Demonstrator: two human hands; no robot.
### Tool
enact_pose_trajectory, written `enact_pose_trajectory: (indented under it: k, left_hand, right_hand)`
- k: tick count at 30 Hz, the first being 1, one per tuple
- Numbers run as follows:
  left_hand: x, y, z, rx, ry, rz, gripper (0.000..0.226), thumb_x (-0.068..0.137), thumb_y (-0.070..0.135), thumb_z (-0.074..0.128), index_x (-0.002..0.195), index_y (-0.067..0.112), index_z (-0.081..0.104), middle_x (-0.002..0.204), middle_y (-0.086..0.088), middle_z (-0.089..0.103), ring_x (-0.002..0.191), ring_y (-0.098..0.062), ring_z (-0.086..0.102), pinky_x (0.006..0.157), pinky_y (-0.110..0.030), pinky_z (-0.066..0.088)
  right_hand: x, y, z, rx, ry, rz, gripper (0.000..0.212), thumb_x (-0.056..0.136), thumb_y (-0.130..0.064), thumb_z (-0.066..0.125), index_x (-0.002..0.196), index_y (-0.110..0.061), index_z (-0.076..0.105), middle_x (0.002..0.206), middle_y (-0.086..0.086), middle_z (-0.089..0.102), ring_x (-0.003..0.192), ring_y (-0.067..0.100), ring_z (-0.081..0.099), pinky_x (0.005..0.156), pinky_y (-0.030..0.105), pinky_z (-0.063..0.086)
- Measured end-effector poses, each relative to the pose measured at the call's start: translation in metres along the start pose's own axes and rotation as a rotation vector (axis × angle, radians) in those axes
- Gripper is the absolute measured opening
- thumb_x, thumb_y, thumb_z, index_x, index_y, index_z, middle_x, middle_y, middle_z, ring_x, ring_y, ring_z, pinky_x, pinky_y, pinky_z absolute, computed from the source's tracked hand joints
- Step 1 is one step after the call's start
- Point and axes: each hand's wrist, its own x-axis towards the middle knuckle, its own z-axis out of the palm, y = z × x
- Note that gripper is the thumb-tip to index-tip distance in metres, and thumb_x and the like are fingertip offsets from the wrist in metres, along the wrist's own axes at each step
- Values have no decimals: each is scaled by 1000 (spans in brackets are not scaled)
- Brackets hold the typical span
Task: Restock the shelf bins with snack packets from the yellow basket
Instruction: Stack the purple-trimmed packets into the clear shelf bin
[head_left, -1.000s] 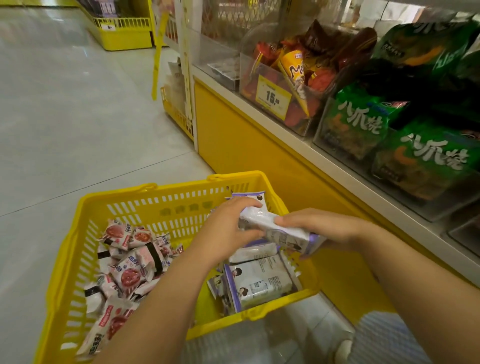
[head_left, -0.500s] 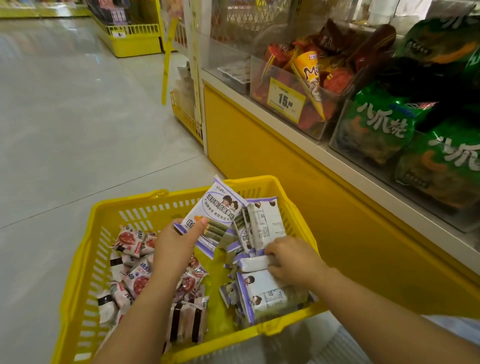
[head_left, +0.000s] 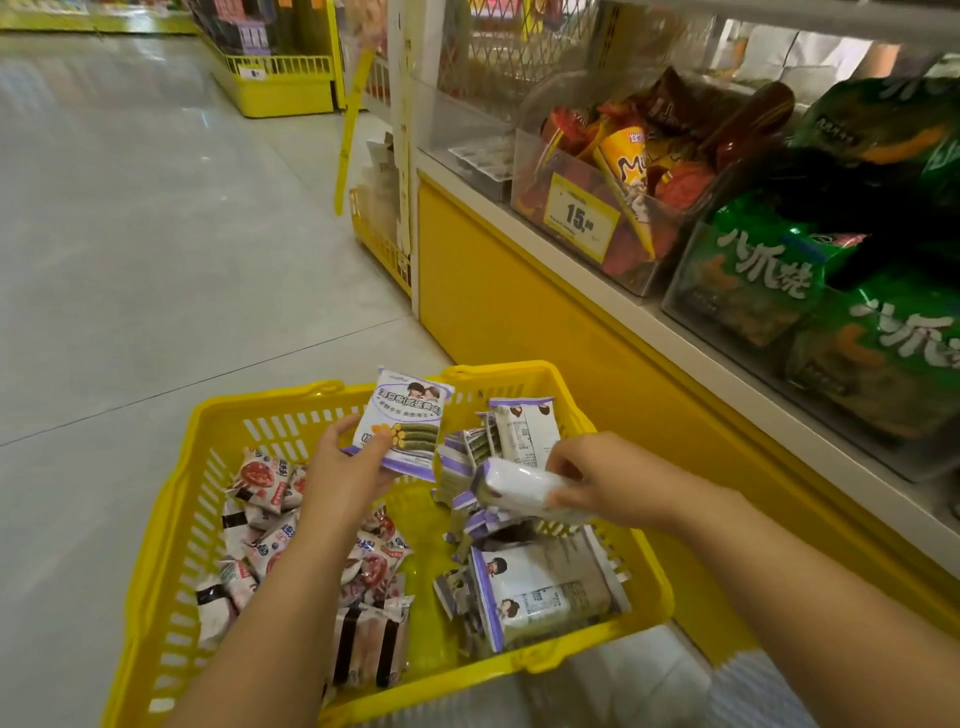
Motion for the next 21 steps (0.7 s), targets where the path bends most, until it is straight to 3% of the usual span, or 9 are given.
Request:
enact_pose_trajectory:
  k: [3, 5, 8, 11, 13, 16, 18, 21]
  left_hand:
    - [-4, 8, 3, -18, -114, -9, 50, 95, 14, 55, 137, 38, 42, 118, -1, 58, 87, -21, 70, 63, -30, 57]
    - [-9, 14, 7, 70, -255, 21, 38, 97, 13, 50, 123, 41, 56, 126, 7, 51, 96, -17, 66, 71, -31, 58]
    - [-20, 23, 13, 28, -414, -15, 32, 99, 13, 44, 103, 34, 68, 118, 5, 63, 91, -20, 71, 75, -37, 58]
    - [-31, 32, 15, -111, -539, -100, 30, 101, 32, 38, 114, 19, 62, 108, -7, 72, 94, -29, 70, 75, -42, 57]
    - [-32, 35, 13, -91, -606, -143, 52, 96, 56, 34, 118, 17, 61, 112, -8, 70, 102, -31, 67, 88, -48, 52]
    - [-32, 39, 13, 47, -689, -102, 64, 79, 69, 45, 116, 20, 62, 110, -7, 71, 104, -24, 67, 89, -43, 51]
    - [-36, 41, 15, 174, -727, -18, 52, 75, 60, 58, 113, 26, 62, 105, 1, 73, 97, -16, 69, 83, -34, 54]
    - [-35, 34, 21, 208, -691, 46, 38, 79, 48, 64, 114, 33, 62, 107, 9, 72, 97, -12, 69, 87, -40, 50]
  right_hand:
    - [-11, -4, -30, 14, 149, -71, 20, 88, -34, 65, 102, -20, 61, 99, -3, 61, 85, 13, 54, 74, 32, 45]
    - [-19, -6, -36, -53, 318, -142, 21, 89, -35, 63, 105, -22, 60, 98, -9, 54, 88, 11, 51, 72, 26, 41]
    - [-29, -12, -26, -129, 525, -321, 20, 88, -29, 66, 104, -19, 61, 100, -8, 53, 93, 13, 53, 74, 21, 40]
    - [-33, -8, -4, -232, 668, -482, 19, 82, -18, 74, 98, -11, 66, 97, 4, 62, 90, 24, 61, 75, 36, 52]
    - [-32, -2, 7, -270, 747, -532, 21, 81, -12, 75, 101, -8, 68, 98, 8, 63, 93, 28, 62, 86, 44, 51]
    - [-29, 5, 15, -253, 833, -571, 22, 84, -9, 70, 105, -12, 65, 100, 8, 61, 101, 24, 57, 106, 49, 38]
    - [-24, 3, 14, -234, 853, -586, 21, 85, -13, 67, 105, -15, 61, 105, 8, 61, 109, 24, 54, 112, 48, 32]
    - [-11, 1, 16, -171, 901, -479, 28, 80, -14, 72, 106, -17, 62, 116, 11, 59, 114, 27, 52, 110, 44, 34]
